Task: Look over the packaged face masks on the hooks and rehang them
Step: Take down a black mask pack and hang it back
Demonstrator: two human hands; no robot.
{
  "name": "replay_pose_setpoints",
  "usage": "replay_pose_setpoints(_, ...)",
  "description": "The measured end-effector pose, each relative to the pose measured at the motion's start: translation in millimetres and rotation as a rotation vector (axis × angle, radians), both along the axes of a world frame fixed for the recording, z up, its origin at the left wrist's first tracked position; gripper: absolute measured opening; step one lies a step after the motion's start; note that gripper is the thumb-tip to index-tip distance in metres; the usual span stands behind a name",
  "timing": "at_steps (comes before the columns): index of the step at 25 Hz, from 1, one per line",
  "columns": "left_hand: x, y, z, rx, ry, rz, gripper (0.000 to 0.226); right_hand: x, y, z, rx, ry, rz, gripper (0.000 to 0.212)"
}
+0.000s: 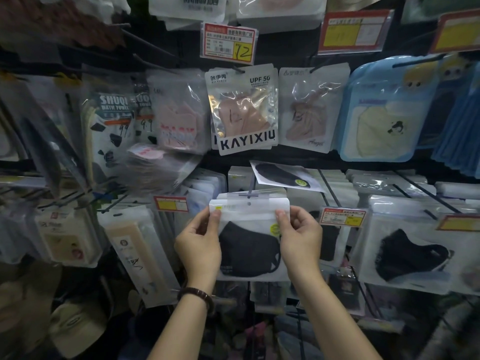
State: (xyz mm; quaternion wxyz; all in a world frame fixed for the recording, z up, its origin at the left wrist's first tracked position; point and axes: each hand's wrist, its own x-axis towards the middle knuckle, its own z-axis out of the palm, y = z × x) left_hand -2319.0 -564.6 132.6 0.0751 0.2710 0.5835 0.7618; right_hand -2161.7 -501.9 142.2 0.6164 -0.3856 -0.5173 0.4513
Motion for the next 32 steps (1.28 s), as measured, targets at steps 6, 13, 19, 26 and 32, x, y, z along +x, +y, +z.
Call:
replay_pose_setpoints(6,7,0,6,-0.023,0.084,0.063,0.015,-3,1,-1,-0.023,-0.015,-0.063,0.009)
replay_pose_setpoints(13,10,0,8,-0.049,0.177,0.073,0.012,-2,-2,4,-0.067,-0.06,-0.122,0.011)
replay_pose_setpoints(19,10,-2,5,-0.071,0.205,0.081,0.012,-3,0,4,-0.052,-0.104,-0.138,0.01)
replay_pose_setpoints(26,1,14,1,-0.169,0.283,0.062,0.01,-11,5,7,-0.135,-0.095,-0.157,0.01)
replay_pose_setpoints(32,11,0,4,-0.342,0.426,-0.082,0.043,-3,-3,1,-0.096,-0.473,-0.121,0.033)
